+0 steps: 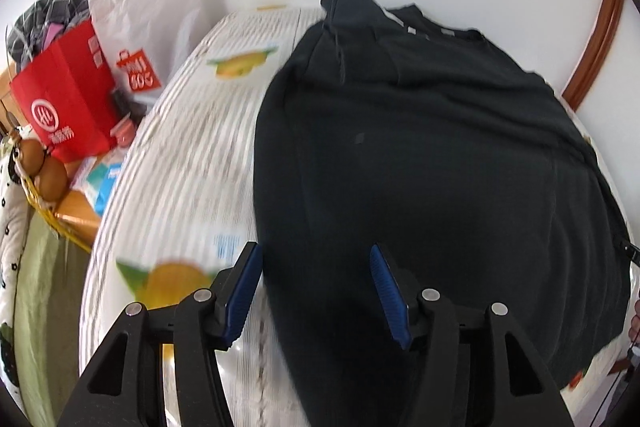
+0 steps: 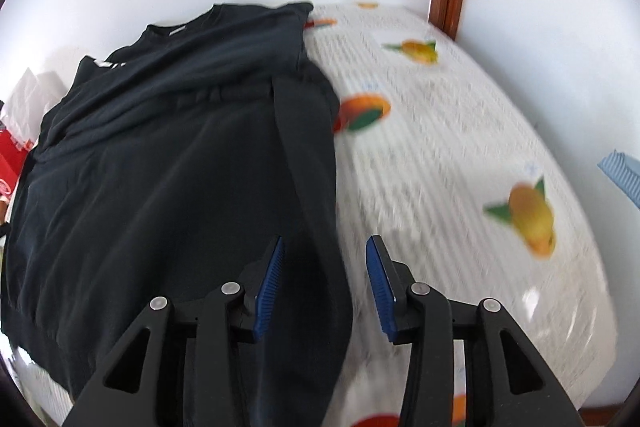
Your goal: Fold small clothes
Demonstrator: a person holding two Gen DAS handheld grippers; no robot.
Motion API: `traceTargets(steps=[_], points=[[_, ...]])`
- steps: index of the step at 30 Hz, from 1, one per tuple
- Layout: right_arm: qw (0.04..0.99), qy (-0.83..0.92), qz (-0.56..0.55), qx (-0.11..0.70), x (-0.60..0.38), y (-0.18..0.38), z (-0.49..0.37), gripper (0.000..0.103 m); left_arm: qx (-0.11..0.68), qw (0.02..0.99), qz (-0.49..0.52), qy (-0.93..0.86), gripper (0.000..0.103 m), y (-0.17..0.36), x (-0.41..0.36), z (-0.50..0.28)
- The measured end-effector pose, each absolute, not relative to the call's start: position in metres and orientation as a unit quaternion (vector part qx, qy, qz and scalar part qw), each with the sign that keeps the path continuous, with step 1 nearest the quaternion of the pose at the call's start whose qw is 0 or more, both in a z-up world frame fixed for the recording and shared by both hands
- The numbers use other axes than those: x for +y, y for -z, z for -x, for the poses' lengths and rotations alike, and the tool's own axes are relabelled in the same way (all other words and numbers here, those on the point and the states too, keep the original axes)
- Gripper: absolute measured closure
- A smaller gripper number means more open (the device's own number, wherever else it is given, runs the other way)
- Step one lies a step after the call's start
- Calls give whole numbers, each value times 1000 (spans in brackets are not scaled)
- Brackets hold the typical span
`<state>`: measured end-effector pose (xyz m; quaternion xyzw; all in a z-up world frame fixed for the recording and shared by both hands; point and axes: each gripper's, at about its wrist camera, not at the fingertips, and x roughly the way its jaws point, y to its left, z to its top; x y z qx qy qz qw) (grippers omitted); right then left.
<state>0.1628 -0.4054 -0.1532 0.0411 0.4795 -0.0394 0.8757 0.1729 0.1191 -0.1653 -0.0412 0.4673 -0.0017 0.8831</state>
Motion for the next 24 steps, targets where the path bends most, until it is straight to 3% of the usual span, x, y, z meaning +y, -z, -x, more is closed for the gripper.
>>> traceTargets(steps=[6, 8, 10, 12, 13, 24], points=[[889, 39, -36, 456, -396, 159, -141, 62, 447, 893, 55, -4, 49, 174, 122, -148], [893, 39, -24, 447, -388, 160, -136, 75, 444, 895, 51, -7, 50, 174, 120, -144], [897, 29, -18, 441, -382, 160, -132, 90, 442, 896, 46, -6, 66, 174, 118, -141], [899, 29, -8, 437, -377, 160, -130, 94, 438, 898, 40, -2, 86, 174, 116, -136], [900, 31, 3, 435, -374, 160, -130, 95, 438, 898, 42, 3, 91, 173, 115, -133], [898, 30, -18, 438, -393, 157, -112, 96, 446, 894, 43, 9, 94, 168, 106, -96]])
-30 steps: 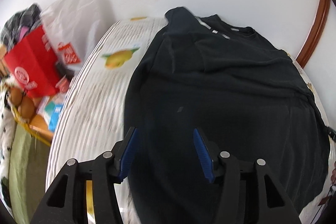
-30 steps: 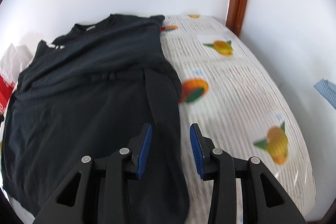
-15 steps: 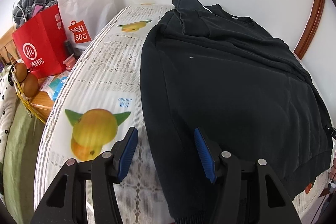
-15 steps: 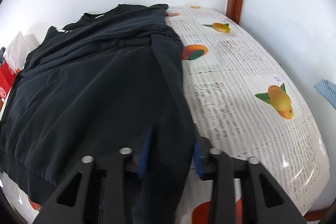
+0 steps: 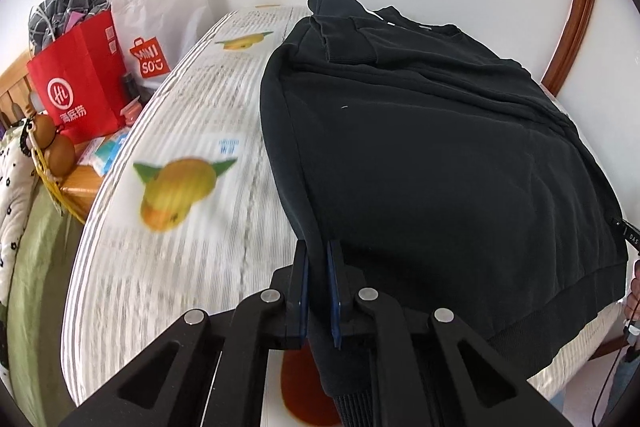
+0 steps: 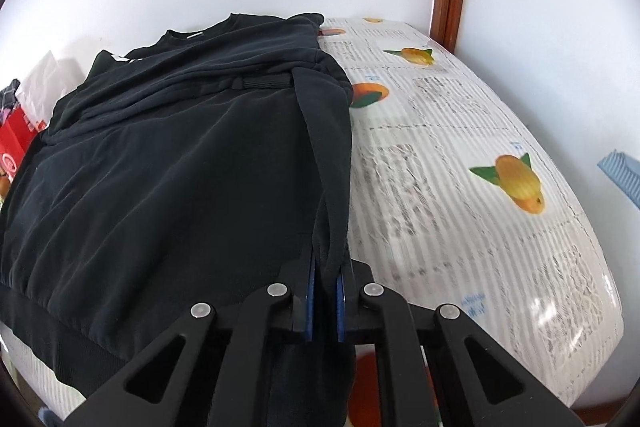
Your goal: Fold small clothes
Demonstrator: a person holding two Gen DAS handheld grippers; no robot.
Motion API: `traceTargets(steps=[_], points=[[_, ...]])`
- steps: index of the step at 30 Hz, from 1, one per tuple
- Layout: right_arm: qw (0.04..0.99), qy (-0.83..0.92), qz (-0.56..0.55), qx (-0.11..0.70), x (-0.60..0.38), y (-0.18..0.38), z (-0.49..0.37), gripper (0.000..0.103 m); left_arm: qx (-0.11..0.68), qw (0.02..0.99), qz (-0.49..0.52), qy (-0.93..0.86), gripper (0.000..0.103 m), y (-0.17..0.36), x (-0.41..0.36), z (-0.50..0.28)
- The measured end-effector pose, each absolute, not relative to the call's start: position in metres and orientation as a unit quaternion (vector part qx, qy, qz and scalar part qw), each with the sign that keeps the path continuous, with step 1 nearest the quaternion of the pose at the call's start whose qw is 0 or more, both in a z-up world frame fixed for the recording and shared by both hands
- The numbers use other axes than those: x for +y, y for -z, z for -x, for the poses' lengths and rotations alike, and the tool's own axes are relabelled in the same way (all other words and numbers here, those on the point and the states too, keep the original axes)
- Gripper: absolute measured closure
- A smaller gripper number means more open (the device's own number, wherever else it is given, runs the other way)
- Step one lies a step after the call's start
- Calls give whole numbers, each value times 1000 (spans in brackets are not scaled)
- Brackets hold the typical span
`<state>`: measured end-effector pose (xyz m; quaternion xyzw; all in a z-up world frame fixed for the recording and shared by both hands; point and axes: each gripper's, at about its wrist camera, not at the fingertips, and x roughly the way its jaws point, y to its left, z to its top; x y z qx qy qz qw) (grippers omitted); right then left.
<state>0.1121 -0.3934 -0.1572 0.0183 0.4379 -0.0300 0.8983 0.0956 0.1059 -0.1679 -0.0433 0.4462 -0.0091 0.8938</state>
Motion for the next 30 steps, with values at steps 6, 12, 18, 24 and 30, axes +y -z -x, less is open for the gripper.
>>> traceTargets(steps=[6, 12, 18, 24, 30], points=[[898, 3, -34, 438, -400, 158, -90, 90, 451, 889, 78, 17, 76, 172, 114, -84], [901, -10, -48, 431, -400, 160, -86, 73, 441, 892, 89, 47, 57, 172, 108, -84], [911, 2, -5, 413, -368, 164, -82, 49, 437, 899, 23, 29, 59, 175, 86, -83], [911, -14, -2, 413, -359, 163, -78, 87, 439, 898, 21, 29, 95, 171, 85, -76], [924, -33, -7, 382, -365, 134, -63, 91, 410, 910, 46, 48, 95, 142, 101, -63]])
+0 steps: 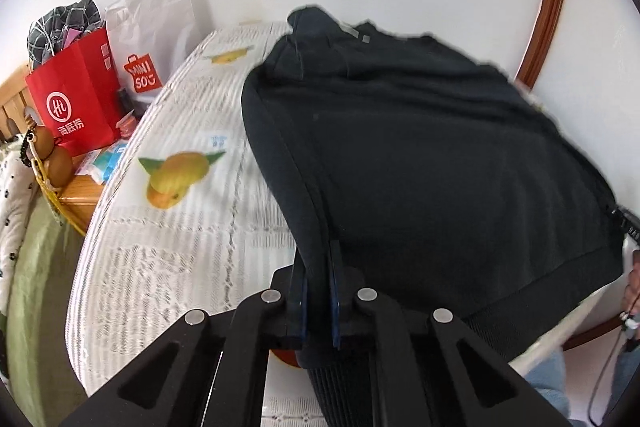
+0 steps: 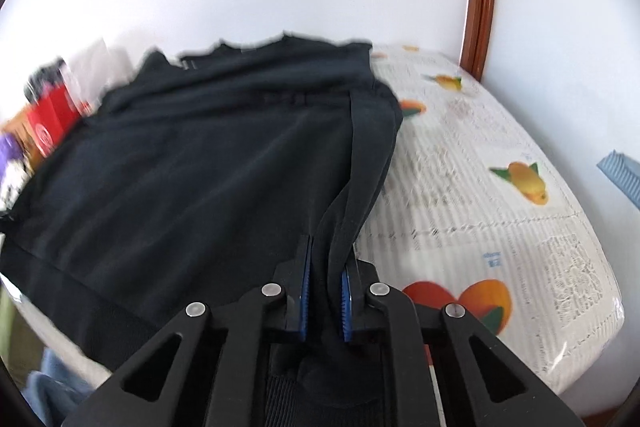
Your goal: Fold small clothes
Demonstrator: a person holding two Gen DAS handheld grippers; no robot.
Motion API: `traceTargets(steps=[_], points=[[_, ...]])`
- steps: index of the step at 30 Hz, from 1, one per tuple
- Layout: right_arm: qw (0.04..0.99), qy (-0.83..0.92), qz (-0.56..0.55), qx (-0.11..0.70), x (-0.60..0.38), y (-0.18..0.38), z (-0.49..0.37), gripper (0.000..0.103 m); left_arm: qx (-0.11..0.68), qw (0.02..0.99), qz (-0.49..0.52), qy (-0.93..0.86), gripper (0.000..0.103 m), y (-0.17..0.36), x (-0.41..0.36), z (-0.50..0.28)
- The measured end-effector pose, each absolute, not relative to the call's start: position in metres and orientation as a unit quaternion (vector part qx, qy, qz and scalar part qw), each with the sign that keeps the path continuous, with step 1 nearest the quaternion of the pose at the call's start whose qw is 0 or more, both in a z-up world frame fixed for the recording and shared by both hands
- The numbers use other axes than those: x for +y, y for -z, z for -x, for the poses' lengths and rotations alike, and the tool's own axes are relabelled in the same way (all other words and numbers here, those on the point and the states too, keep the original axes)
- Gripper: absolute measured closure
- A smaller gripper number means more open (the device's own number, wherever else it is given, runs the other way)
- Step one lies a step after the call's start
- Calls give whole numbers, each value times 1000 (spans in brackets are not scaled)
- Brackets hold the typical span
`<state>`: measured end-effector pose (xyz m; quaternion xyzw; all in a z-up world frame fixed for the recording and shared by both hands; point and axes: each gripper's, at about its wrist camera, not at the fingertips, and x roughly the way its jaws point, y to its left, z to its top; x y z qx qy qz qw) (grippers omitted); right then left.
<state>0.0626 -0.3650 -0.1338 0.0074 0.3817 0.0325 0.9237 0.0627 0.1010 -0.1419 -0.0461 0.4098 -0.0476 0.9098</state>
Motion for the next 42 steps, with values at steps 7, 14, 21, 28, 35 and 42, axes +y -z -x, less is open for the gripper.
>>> traceTargets(steps=[7, 14, 21, 28, 35, 42], points=[[944, -63, -12, 322, -361, 88, -56, 92, 366, 926, 71, 61, 95, 96, 120, -65], [952, -62, -29, 298, -362, 60, -91, 92, 332, 939, 76, 52, 95, 69, 130, -92], [952, -54, -32, 301, -359, 43, -141, 92, 325, 943, 65, 29, 95, 54, 125, -144], [948, -33, -42, 314, -359, 43, -195, 92, 326, 944, 50, 7, 95, 53, 116, -194], [941, -28, -38, 335, -359, 58, -249, 92, 349, 936, 53, -3, 95, 72, 110, -242], [928, -19, -33, 371, -361, 93, -292, 92, 382, 922, 54, -14, 94, 101, 111, -281]])
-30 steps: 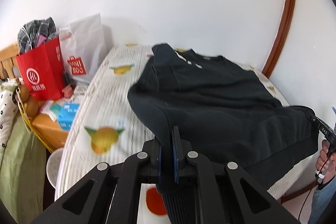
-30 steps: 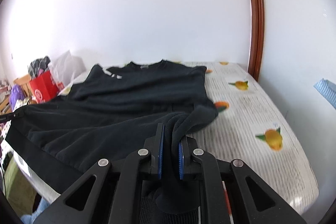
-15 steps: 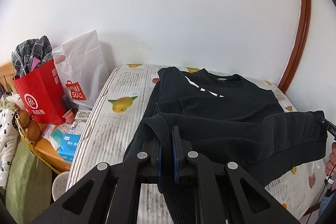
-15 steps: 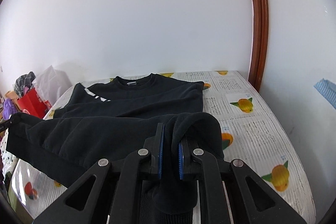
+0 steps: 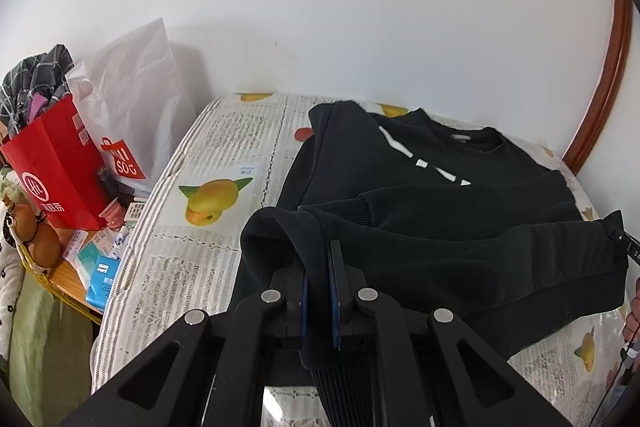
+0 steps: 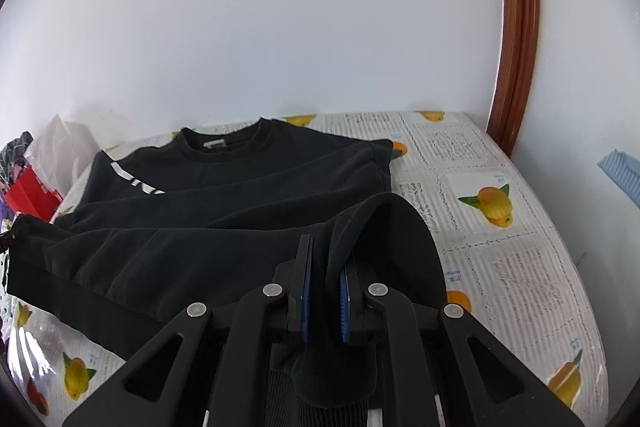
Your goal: Fold small clothes
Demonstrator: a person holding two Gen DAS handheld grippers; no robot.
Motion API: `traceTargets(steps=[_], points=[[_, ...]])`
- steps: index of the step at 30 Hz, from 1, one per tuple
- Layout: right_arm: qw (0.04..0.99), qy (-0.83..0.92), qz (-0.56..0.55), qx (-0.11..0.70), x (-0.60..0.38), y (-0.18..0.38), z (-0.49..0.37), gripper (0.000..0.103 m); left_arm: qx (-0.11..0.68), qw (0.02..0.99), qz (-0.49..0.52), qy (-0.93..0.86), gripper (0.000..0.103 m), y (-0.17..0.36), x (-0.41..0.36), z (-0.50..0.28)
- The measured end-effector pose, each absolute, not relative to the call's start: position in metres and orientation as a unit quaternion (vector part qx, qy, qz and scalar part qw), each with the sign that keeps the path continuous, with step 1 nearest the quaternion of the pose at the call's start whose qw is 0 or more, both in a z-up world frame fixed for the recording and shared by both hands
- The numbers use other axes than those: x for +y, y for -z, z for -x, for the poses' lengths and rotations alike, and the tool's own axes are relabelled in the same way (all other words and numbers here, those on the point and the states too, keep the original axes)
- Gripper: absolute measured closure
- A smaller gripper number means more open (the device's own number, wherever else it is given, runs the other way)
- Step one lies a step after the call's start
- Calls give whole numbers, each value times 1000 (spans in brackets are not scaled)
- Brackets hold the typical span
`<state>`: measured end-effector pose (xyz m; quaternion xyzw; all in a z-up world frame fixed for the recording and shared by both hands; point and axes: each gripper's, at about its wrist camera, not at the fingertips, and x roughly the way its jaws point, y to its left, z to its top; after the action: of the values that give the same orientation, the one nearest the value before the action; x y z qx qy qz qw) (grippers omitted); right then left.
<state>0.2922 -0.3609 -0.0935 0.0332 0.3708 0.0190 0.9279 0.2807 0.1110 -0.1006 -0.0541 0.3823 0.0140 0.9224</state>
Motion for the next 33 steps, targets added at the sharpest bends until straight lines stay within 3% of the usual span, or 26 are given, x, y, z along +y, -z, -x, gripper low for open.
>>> traceTargets(steps=[13, 17, 19, 22, 28, 33], points=[[914, 10, -30, 405, -365, 139, -331, 90, 424, 905, 38, -16, 90, 140, 112, -315], [908, 13, -17, 419, -366, 135, -333, 77, 425, 904, 46, 0, 88, 137, 114, -310], [916, -3, -9, 402, -368, 124, -321, 75, 429, 901, 65, 16, 83, 132, 121, -303], [930, -28, 26, 365, -370, 107, -291, 61, 433, 895, 98, 41, 76, 126, 137, -285], [935, -21, -3, 354, -406, 92, -251, 61, 428, 894, 129, 32, 70, 125, 171, -252], [915, 12, -42, 402, -430, 119, -251, 61, 450, 883, 131, 9, 67, 148, 188, -246]])
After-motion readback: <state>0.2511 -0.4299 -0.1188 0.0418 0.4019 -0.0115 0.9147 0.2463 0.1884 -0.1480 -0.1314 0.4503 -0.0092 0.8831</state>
